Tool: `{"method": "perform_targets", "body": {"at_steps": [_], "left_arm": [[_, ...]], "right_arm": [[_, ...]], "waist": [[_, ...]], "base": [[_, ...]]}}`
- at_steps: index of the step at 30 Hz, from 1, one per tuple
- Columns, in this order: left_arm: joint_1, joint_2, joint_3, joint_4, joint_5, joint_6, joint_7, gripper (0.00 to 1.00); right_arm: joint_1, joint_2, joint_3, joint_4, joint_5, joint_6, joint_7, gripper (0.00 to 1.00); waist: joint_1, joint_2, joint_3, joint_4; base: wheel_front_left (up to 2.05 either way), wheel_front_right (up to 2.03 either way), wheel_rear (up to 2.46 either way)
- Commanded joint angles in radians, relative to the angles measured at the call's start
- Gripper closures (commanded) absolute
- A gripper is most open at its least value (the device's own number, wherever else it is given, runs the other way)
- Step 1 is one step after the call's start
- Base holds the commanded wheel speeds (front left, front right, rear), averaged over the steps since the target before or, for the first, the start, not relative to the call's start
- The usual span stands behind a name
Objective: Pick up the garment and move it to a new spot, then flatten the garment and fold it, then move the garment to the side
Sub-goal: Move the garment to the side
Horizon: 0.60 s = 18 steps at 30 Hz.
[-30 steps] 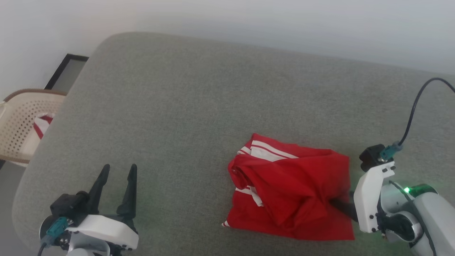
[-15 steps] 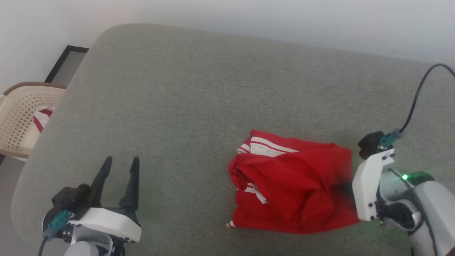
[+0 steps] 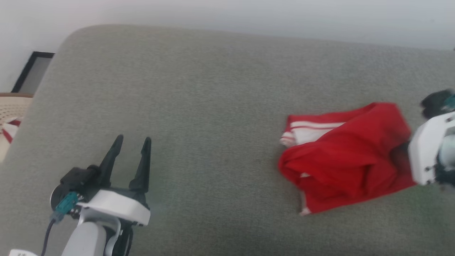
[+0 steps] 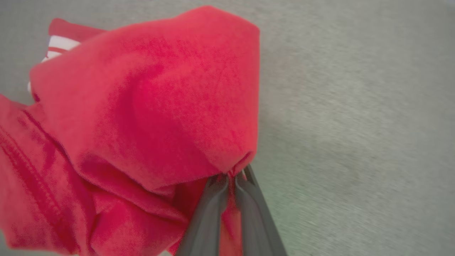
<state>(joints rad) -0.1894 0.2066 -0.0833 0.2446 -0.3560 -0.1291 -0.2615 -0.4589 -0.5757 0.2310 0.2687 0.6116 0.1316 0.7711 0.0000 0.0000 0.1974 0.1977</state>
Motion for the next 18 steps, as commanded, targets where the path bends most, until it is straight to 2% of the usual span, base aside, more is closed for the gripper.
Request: {"method": "perform_targets", "body": {"at_steps": [1, 7, 18], "left_arm": [[-0.020, 0.000, -0.003, -0.005, 0.000, -0.001, -0.005, 0.00], [-0.073, 0.001, -0.047, -0.006, 0.000, -0.001, -0.005, 0.00], [-0.167, 0.022, -0.096, -0.021, 0.009, -0.001, -0.005, 0.00]], "right_arm": [[-0.020, -0.010, -0.008, 0.002, -0.009, -0.002, -0.007, 1.00], [-0.080, -0.086, -0.037, 0.017, -0.064, -0.002, -0.032, 1.00], [-0.224, -0.158, -0.080, 0.119, -0.134, -0.002, -0.140, 1.00]], "waist": [[0.0000, 0.0000, 0.013, -0.016], [0.0000, 0.0000, 0.049, -0.061], [0.0000, 0.0000, 0.136, -0.160]], "base": [[0.00, 0.00, 0.00], [0.00, 0.00, 0.00], [0.00, 0.00, 0.00]]}}
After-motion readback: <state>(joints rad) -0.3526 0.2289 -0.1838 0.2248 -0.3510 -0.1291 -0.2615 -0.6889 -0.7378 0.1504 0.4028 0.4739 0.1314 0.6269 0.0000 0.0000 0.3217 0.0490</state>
